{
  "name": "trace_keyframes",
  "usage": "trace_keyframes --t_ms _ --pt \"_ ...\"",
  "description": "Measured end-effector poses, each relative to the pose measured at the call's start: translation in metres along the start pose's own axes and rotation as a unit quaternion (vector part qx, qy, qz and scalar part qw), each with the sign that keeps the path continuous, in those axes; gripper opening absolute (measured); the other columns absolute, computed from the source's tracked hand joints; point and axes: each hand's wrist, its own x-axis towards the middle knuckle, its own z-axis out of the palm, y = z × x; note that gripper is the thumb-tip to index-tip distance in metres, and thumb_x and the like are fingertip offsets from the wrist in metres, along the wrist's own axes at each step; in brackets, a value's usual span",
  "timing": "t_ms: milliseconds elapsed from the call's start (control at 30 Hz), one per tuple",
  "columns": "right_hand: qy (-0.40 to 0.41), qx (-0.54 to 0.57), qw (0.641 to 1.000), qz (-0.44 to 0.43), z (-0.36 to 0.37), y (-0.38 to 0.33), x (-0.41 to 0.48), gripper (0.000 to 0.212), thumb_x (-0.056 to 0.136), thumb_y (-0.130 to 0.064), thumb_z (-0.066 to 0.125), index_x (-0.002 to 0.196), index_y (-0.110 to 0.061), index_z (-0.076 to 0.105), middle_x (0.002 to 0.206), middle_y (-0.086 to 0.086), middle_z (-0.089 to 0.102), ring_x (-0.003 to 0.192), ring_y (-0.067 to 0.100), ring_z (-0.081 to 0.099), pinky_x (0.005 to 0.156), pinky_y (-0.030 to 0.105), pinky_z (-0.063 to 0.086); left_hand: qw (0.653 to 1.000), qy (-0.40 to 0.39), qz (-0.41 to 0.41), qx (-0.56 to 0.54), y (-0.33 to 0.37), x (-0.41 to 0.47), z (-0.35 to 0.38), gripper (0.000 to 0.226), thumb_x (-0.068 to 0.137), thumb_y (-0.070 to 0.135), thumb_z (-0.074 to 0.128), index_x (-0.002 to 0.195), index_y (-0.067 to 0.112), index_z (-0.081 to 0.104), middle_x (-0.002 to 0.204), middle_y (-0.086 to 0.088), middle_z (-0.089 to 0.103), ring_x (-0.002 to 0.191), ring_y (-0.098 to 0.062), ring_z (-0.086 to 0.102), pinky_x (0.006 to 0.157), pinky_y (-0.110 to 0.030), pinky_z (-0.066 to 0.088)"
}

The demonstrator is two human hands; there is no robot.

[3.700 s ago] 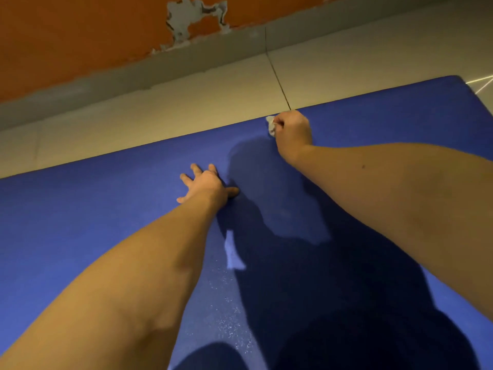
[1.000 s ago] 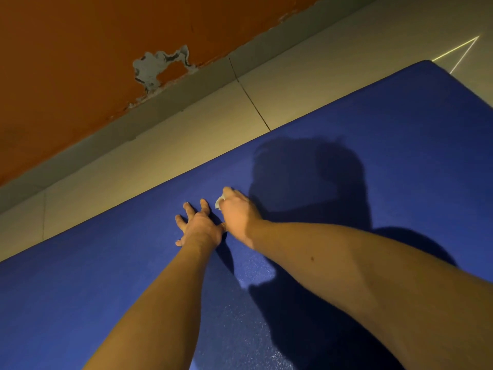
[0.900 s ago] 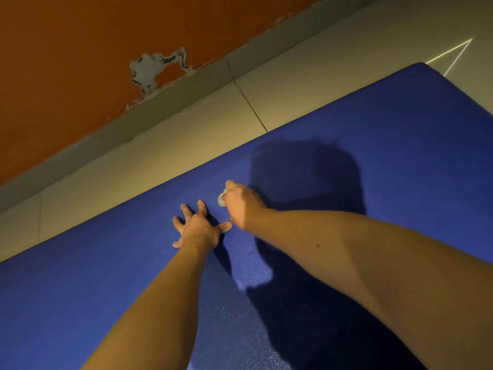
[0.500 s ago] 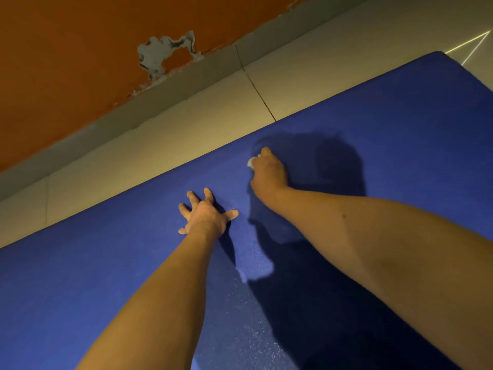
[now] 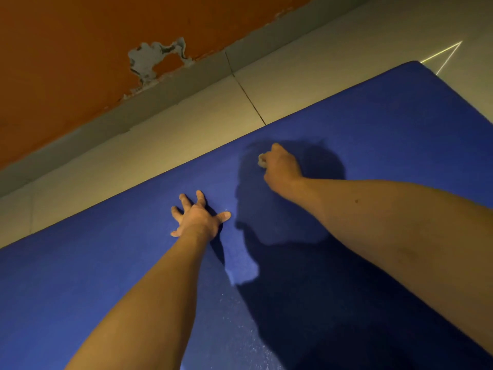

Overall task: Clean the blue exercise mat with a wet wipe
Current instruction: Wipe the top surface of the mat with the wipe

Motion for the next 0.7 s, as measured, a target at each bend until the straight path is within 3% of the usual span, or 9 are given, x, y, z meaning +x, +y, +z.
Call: trace_keyframes --t_ms 100,200,333,433,533,700 --pt "0.018 -0.031 0.999 -0.016 0.012 -0.008 -0.016 0.016 0.093 0.002 0.058 0.098 -0.012 0.055 0.113 0.008 0.054 0.105 0.033 0.060 0.070 0.031 0.048 1.000 0.001 0.007 -0.020 -0.002 -0.005 0.000 0.105 0.081 0.070 0.065 0.158 0.039 0.000 0.165 0.004 -0.015 0.150 -0.040 -0.010 0.114 -0.069 0.019" --pt "0.009 -0.078 0.995 -0.069 0.050 -0.027 -0.039 0.025 0.097 -0.004 0.051 0.118 -0.007 0.063 0.126 0.016 0.053 0.112 0.036 0.055 0.086 0.039 0.047 0.999 0.012 0.032 -0.028 -0.011 -0.009 0.001 0.101 0.083 0.066 0.066 0.159 0.036 0.007 0.167 0.002 -0.011 0.151 -0.037 -0.010 0.119 -0.063 0.015" --pt "-0.059 -0.094 0.980 -0.167 0.096 -0.057 -0.091 0.025 0.098 -0.006 0.050 0.119 -0.005 0.064 0.127 0.016 0.056 0.116 0.035 0.054 0.088 0.039 0.042 0.996 0.041 0.071 -0.039 -0.034 -0.027 0.008 0.088 0.090 0.050 0.066 0.159 0.027 0.017 0.168 -0.001 -0.001 0.153 -0.030 -0.006 0.122 -0.054 0.015" --pt "-0.083 -0.125 0.962 -0.228 0.095 -0.054 -0.095 0.021 0.098 -0.008 0.052 0.115 -0.009 0.064 0.126 0.014 0.057 0.114 0.033 0.054 0.087 0.038 0.044 0.998 0.045 0.048 -0.026 -0.044 -0.048 0.017 0.089 0.089 0.056 0.065 0.159 0.027 0.019 0.167 -0.001 0.000 0.152 -0.029 -0.002 0.120 -0.057 0.018" --pt "-0.074 -0.122 0.966 -0.217 0.065 -0.038 -0.067 0.012 0.097 -0.005 0.052 0.105 -0.008 0.060 0.114 0.016 0.057 0.108 0.037 0.058 0.074 0.034 0.038 0.998 0.032 0.014 -0.045 -0.049 -0.070 0.032 0.099 0.081 0.069 0.065 0.158 0.028 0.020 0.167 0.002 -0.003 0.152 -0.028 -0.002 0.118 -0.059 0.022" --pt "-0.015 -0.107 0.988 -0.109 0.015 -0.007 -0.026 0.018 0.094 0.005 0.052 0.100 -0.011 0.056 0.114 0.013 0.044 0.094 0.031 0.050 0.073 0.032 0.033 0.999 -0.016 0.014 -0.042 -0.044 -0.091 0.048 0.111 0.079 0.067 0.069 0.160 0.029 0.003 0.166 -0.002 -0.013 0.152 -0.032 -0.012 0.120 -0.059 0.018"
